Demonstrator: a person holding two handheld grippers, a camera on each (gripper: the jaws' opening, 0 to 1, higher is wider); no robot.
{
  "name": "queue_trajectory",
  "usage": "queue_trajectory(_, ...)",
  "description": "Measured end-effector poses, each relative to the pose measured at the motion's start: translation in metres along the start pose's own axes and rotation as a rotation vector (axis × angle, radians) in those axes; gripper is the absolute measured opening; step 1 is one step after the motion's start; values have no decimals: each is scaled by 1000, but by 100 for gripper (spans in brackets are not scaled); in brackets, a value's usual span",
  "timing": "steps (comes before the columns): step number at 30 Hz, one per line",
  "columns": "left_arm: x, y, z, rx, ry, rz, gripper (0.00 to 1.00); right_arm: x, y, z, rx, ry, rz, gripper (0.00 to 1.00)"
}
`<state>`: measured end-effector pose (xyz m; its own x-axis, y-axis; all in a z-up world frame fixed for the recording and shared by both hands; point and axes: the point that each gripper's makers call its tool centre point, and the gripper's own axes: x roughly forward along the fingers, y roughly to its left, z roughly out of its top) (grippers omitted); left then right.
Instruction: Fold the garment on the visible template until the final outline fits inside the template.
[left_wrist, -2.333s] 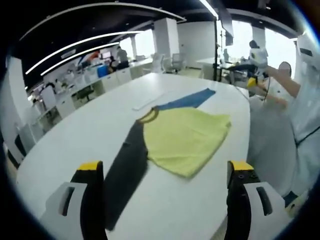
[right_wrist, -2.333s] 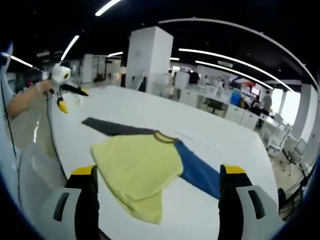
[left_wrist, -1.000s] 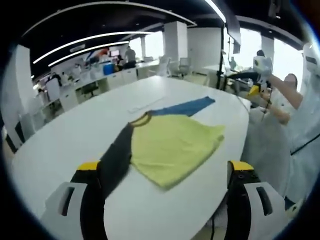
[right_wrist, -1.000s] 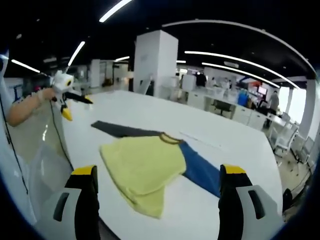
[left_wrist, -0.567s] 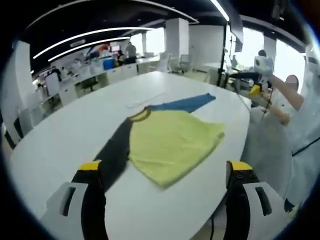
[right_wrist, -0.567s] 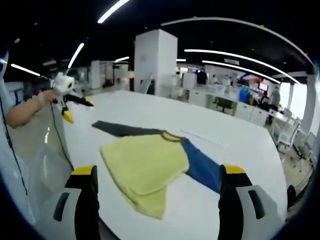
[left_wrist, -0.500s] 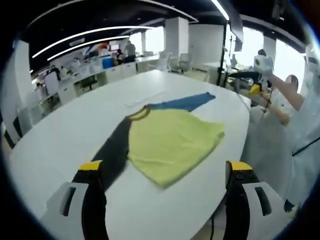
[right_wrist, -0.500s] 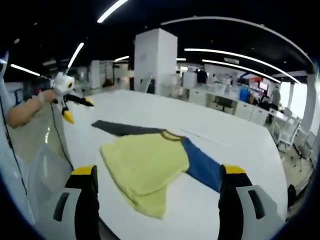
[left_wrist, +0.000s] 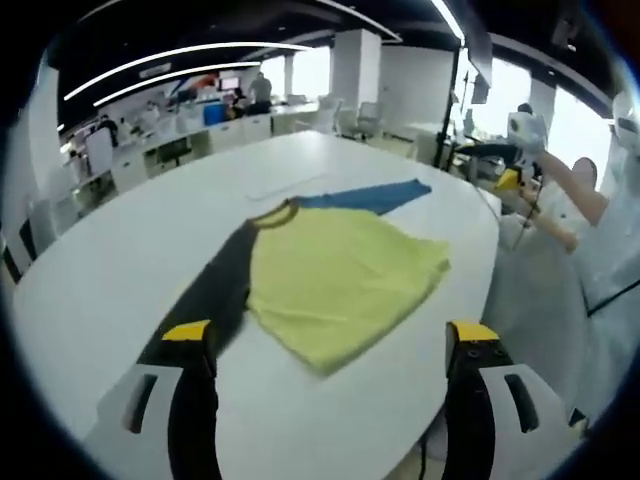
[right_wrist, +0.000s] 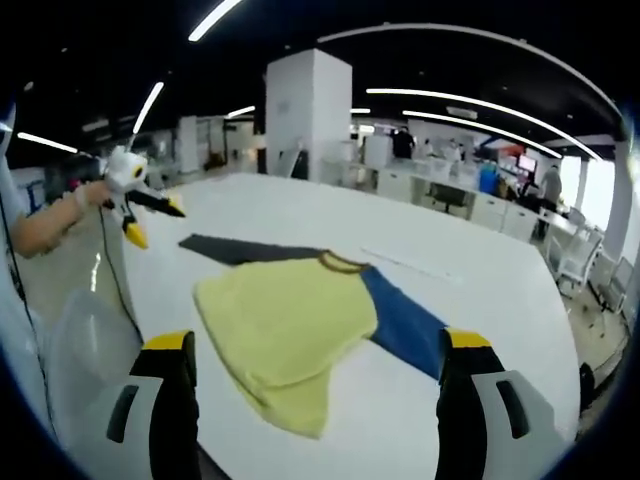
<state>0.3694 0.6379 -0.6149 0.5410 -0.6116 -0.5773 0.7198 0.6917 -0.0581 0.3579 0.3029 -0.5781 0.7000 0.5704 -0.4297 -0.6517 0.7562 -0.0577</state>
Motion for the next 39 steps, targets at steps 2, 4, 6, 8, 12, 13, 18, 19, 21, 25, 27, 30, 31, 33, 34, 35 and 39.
queue_trajectory(2,2,0,-2,-17,2,-5,89,2,-1,-1,7,5,1,100)
queue_trajectory(4,4,0,-3,-28,8,-11,87,4,-1,-3,18,9,6,98)
queue_trajectory(6,6,-1,-6,-35,15,-14,86,5,-1,-4,24,8,7,97)
queue_trajectory(8,8,-1,-6,-34,14,-12,87,6,-2,-4,30,7,7,97)
queue_trajectory(12,11,0,-6,-42,15,-17,85,7,-2,-8,38,16,9,96)
queue_trajectory(13,12,1,-7,-42,17,-16,85,8,-3,-10,40,19,8,96)
queue_trajectory(18,15,2,-9,-53,20,-23,81,9,-4,-13,46,27,10,94)
queue_trajectory(19,16,2,-9,-55,23,-24,81,9,-4,-13,48,28,9,94)
queue_trajectory(21,19,4,-12,-61,29,-25,80,10,-4,-14,52,28,11,94)
queue_trajectory(25,23,5,-17,-81,32,-25,76,12,-4,-17,62,35,23,92)
queue_trajectory(27,25,5,-21,-87,49,-27,73,13,-3,-18,64,38,28,90)
queue_trajectory(30,28,3,-25,-95,63,-30,71,15,-3,-19,69,40,35,88)
queue_trajectory(31,29,3,-26,-100,66,-30,71,16,-4,-19,70,41,33,88)
queue_trajectory(33,31,4,-26,-108,65,-33,70,19,-6,-21,68,49,32,88)
queue_trajectory(34,32,4,-27,-114,64,-33,69,19,-6,-21,69,50,33,88)
queue_trajectory(35,33,5,-27,-121,65,-32,69,20,-6,-21,70,51,36,88)
queue_trajectory(39,36,3,-30,-133,71,-30,68,25,-7,-22,66,53,37,89)
